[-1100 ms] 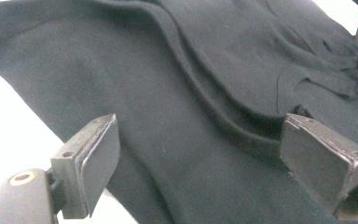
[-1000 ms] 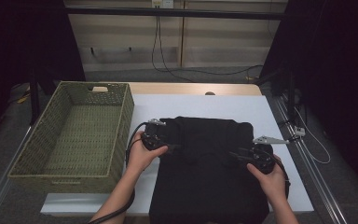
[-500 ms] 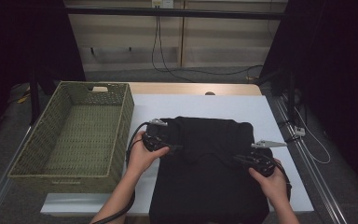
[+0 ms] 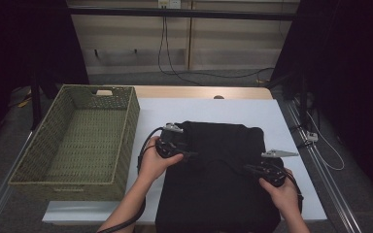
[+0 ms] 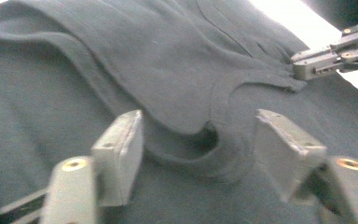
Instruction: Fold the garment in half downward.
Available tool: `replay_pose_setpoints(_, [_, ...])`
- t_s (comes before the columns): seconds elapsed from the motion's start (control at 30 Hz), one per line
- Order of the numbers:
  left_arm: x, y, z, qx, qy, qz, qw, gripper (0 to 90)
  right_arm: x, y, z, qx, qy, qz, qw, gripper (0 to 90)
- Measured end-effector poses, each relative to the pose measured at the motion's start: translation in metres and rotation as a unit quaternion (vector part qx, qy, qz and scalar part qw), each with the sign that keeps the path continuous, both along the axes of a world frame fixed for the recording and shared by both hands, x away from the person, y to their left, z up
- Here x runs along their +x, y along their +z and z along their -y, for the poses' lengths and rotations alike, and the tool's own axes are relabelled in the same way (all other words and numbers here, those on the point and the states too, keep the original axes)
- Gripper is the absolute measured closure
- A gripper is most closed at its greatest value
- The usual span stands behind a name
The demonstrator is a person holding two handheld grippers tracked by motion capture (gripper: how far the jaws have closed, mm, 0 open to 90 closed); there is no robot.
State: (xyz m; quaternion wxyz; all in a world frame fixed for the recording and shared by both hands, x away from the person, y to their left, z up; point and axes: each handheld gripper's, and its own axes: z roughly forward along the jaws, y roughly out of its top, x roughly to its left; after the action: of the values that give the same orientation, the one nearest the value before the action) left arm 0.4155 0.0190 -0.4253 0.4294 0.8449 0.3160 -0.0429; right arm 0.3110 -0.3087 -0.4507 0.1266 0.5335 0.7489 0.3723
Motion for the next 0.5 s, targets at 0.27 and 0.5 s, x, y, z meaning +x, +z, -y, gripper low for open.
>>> replay_pose_setpoints(0.27, [-0.0002, -0.0097, 0.0125, 0.041, -0.027, -0.002, 0.9988, 62.0, -0.0017, -0.0009, -0.0006, -0.002, -0.003, 0.001, 1.0000, 83.6])
replay_pose_setpoints(0.5, [-0.0034, -0.0038, 0.0032, 0.021, -0.025, -0.001, 0.9995, 84.2, -0.0035, 0.0047, 0.0029, 0.021, -0.006, 0.014, 0.9997, 85.7])
